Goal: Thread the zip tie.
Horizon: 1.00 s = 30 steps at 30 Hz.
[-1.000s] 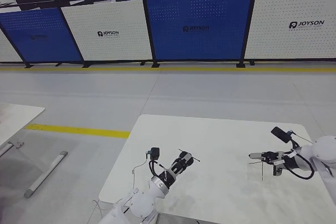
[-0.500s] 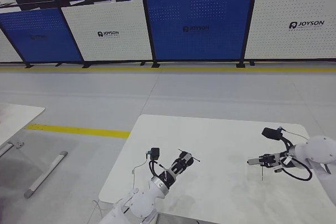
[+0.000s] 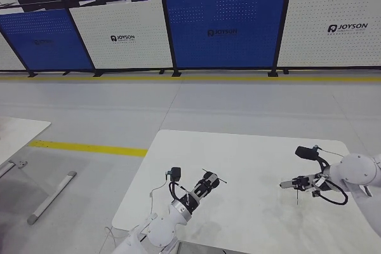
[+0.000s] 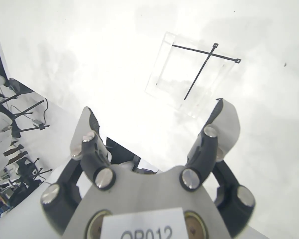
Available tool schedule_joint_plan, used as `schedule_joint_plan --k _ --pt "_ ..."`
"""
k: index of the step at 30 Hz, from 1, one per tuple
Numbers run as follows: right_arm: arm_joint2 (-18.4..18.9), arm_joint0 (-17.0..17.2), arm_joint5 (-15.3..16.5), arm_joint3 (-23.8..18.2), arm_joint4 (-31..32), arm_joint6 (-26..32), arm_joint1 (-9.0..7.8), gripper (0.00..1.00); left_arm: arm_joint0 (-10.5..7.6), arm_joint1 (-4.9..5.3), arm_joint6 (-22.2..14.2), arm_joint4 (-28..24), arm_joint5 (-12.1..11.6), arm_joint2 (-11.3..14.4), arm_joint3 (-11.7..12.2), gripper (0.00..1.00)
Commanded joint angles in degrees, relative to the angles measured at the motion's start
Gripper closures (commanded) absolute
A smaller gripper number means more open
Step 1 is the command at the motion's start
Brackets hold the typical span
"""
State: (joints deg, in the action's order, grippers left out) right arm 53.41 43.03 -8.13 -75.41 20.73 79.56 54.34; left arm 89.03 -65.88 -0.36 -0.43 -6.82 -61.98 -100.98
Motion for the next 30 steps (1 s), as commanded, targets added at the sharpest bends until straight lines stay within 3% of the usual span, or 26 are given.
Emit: schedule_joint_plan --k 1,8,15,17,18,19,24,30 --pt "0.1 0.0 0.1 0.0 0.0 0.0 -0.01 0.0 0.0 0.0 0.0 0.0 0.0 0.0 0.0 1.0" --pt "-0.4 0.4 0.5 0.0 0.4 0.1 -0.01 0.0 0.0 0.0 0.0 0.0 0.0 0.0 0.0 1.0" --pt "-4.1 -3.9 0.7 5.5 -2.4 0.1 0.71 0.0 0.0 0.0 0.0 0.0 0.0 0.0 0.0 1.0" --pt "-5.2 -4.9 -0.1 6.8 -3.1 0.1 1.0 0.42 0.0 0.0 0.0 0.0 0.0 0.0 0.0 1.0" --pt "-5.8 -5.4 -0.3 7.5 -3.3 0.1 1.14 0.47 0.0 0.0 0.0 0.0 0.0 0.0 0.0 1.0" --pt "-6.6 -6.0 -0.7 8.3 -3.7 0.1 1.33 0.44 0.0 0.0 0.0 0.0 0.0 0.0 0.0 1.0" --pt "-10.1 -8.4 -1.4 11.6 -5.1 0.1 2.09 0.51 0.0 0.0 0.0 0.0 0.0 0.0 0.0 1.0" --pt "-12.8 -10.6 -4.6 14.4 -4.5 0.1 3.12 0.51 0.0 0.0 0.0 0.0 0.0 0.0 0.0 1.0"
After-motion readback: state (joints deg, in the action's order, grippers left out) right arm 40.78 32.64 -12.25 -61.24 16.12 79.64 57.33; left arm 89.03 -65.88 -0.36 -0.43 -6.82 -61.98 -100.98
